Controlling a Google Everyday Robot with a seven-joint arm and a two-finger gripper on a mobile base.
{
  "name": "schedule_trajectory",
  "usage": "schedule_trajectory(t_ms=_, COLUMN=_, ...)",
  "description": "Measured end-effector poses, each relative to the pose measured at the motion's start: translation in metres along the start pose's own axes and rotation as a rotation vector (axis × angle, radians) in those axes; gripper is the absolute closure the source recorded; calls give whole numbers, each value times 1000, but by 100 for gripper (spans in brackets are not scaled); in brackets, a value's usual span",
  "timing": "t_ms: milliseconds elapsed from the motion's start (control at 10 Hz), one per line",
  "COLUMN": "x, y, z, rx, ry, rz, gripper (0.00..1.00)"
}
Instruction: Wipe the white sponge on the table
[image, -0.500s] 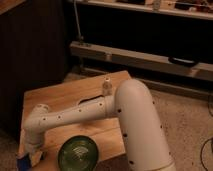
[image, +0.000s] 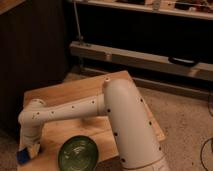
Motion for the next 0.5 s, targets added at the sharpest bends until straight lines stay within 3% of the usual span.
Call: schedule_trajectory(t_ms=500, x=-40, y=19, z=-23, rx=-70, ry=-15, rz=86, gripper=54)
